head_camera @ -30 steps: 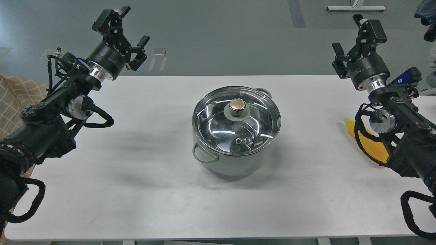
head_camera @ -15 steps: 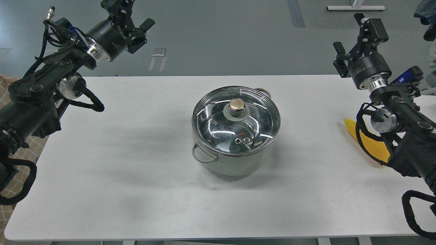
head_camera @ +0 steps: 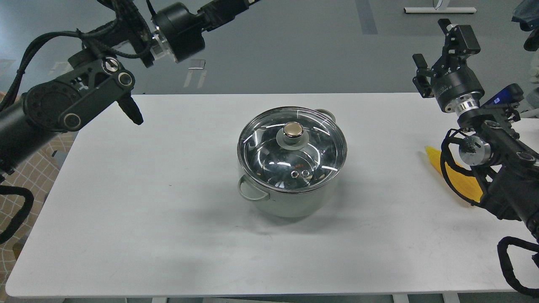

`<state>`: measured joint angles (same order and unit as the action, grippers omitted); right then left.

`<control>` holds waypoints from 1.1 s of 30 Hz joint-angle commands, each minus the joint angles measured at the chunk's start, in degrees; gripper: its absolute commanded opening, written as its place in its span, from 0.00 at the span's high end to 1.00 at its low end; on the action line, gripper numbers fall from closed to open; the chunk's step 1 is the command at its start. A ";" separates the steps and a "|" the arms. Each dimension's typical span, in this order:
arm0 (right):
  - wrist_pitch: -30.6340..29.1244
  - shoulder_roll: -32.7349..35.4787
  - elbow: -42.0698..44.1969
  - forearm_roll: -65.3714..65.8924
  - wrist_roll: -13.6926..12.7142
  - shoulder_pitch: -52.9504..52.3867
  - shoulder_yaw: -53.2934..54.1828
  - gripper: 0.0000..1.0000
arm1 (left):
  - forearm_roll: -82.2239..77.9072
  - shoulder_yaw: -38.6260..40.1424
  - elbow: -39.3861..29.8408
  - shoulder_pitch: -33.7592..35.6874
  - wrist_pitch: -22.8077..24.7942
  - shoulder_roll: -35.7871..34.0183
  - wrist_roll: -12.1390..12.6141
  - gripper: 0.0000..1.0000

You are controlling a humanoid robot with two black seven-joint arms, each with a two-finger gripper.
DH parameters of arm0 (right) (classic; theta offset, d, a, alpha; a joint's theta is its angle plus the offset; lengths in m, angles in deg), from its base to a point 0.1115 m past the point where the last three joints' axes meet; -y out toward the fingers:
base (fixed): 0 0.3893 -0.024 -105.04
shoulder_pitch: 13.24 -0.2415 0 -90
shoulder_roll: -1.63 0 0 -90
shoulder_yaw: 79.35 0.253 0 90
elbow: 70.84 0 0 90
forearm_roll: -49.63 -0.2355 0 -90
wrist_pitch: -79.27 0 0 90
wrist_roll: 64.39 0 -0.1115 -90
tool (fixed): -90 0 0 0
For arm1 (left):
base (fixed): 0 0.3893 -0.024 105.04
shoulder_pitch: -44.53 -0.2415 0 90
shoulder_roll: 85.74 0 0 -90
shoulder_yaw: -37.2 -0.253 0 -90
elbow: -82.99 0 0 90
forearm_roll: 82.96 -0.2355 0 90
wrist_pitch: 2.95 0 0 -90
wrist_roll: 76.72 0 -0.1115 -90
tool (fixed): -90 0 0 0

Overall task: Open pot and put corn in
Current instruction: 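Reach the left gripper over the pot to the brass lid knob, then close the left gripper on the glass lid's brass knob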

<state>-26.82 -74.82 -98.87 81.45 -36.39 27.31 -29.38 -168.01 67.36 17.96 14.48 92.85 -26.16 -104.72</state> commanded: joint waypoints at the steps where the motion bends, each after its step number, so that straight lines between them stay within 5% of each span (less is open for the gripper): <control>1: 0.00 -0.02 0.00 0.00 0.00 0.23 -0.05 0.00 | -15.99 -1.95 -2.03 -0.89 -4.38 0.80 0.01 0.02; 12: 0.17 -0.10 0.00 0.17 0.00 0.67 -0.05 0.00 | -37.80 -10.21 0.07 -3.52 -8.17 6.24 0.01 0.02; 28: 0.17 -0.10 -0.53 0.17 0.00 0.58 -2.25 0.00 | -39.14 -11.18 4.65 -6.78 -8.25 9.07 0.01 0.07; 33: 0.17 -0.10 -0.53 0.17 0.00 0.58 -2.34 0.00 | -38.61 -11.01 4.65 -7.40 -8.25 8.89 0.01 0.33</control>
<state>-26.64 -74.93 -99.38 81.63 -36.39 27.91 -31.62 -206.95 56.23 22.60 7.26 84.59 -17.20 -104.72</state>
